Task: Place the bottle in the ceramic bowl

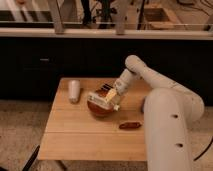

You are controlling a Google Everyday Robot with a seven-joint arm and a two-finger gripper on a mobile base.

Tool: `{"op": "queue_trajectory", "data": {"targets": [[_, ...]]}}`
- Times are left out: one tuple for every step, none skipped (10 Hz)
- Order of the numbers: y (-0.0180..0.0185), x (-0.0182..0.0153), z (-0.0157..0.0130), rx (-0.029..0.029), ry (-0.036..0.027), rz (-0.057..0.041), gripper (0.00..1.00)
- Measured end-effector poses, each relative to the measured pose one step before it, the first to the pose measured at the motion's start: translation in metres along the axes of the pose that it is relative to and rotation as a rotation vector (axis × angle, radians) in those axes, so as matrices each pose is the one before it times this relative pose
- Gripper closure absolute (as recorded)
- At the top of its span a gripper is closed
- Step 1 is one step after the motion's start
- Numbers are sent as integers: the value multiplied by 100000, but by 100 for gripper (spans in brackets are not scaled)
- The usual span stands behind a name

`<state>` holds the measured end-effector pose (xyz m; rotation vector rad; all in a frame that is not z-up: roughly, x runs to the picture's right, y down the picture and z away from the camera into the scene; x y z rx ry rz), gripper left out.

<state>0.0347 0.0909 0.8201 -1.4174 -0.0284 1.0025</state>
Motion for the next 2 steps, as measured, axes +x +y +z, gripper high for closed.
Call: {"op": "queue_trajectory", "data": {"targets": [[-74, 111, -67, -160, -84, 479, 29], [-79, 97, -94, -113, -156, 545, 40]]}}
